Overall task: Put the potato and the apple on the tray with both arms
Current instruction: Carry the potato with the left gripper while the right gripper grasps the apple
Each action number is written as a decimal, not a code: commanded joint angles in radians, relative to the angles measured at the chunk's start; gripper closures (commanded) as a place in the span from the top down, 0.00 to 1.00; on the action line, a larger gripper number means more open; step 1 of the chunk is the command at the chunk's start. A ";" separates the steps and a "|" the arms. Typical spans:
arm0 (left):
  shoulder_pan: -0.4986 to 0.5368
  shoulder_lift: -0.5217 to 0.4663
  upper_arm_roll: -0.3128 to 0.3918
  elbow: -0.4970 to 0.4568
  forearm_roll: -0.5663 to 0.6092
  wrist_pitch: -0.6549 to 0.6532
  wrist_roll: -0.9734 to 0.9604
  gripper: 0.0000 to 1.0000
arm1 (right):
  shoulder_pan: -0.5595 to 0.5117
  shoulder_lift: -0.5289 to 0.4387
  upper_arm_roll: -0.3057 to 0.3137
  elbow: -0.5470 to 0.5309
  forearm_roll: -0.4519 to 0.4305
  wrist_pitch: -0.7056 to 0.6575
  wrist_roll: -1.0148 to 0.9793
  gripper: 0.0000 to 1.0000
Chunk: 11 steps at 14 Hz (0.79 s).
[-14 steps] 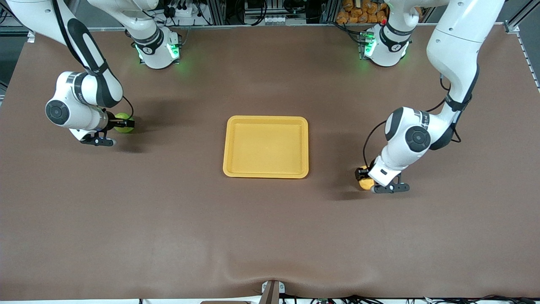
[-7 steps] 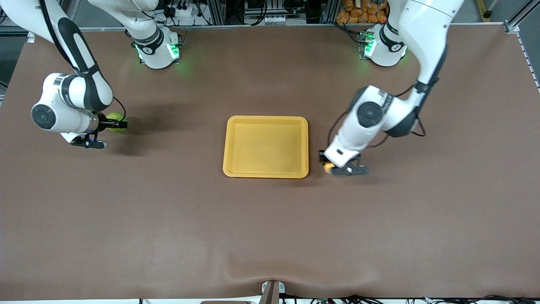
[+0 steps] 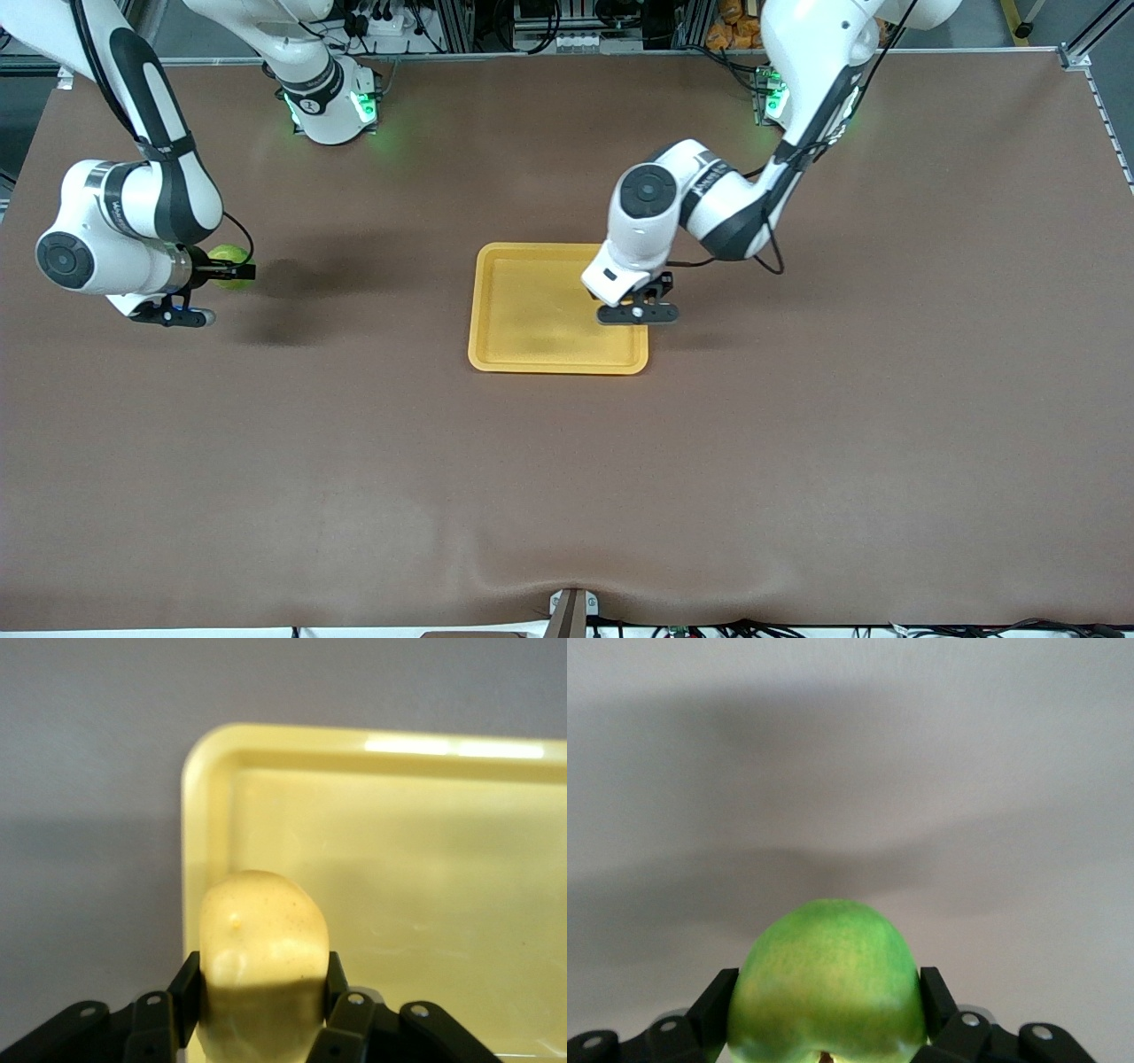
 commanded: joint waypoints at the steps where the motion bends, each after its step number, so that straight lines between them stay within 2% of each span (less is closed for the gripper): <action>1: -0.047 0.092 0.016 0.072 0.032 -0.023 -0.056 0.09 | 0.003 -0.013 0.001 0.054 -0.006 -0.038 -0.003 0.00; 5: -0.059 0.122 0.019 0.077 0.113 -0.023 -0.062 0.18 | 0.020 -0.013 0.013 0.087 0.020 -0.040 -0.011 0.00; 6: -0.058 0.123 0.019 0.077 0.115 -0.023 -0.062 0.18 | 0.035 -0.013 0.013 0.100 0.044 -0.041 -0.011 0.00; 11: -0.055 0.135 0.019 0.077 0.119 -0.023 -0.062 0.33 | 0.098 -0.012 0.013 0.146 0.095 -0.067 0.001 0.00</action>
